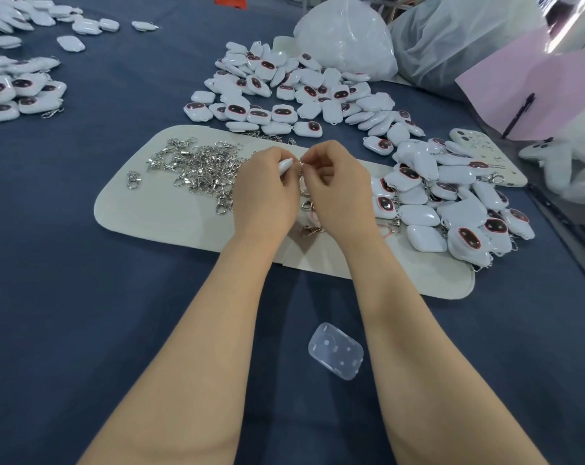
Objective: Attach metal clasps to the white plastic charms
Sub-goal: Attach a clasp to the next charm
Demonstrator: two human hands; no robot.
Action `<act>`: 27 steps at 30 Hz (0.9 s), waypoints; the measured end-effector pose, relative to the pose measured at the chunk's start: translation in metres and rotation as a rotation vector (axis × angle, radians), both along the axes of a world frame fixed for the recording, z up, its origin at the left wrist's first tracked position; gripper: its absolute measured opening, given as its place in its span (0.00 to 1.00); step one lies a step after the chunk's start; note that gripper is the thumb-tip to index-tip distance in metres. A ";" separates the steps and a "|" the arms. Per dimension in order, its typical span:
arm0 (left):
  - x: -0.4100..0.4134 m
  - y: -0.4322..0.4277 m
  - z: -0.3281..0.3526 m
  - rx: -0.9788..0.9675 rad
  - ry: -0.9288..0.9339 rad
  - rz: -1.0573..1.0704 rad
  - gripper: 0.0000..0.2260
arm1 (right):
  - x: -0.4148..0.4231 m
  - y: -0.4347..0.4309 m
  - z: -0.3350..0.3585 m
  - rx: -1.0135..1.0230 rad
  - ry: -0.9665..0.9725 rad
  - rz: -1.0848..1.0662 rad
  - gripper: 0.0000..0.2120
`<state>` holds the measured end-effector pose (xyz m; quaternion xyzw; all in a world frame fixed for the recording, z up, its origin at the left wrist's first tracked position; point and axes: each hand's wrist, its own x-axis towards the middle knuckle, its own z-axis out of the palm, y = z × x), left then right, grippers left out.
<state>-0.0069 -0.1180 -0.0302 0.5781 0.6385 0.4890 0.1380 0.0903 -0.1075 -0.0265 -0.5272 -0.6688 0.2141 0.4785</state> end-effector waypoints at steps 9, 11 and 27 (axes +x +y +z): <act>0.000 -0.001 0.002 -0.031 -0.093 -0.060 0.05 | -0.001 0.003 0.000 -0.056 0.095 -0.065 0.05; 0.000 -0.001 0.002 -0.023 -0.090 -0.041 0.05 | -0.002 0.002 -0.001 -0.025 0.048 -0.069 0.04; 0.001 -0.002 0.000 -0.019 0.015 -0.009 0.06 | -0.002 0.001 -0.006 0.087 -0.126 -0.072 0.03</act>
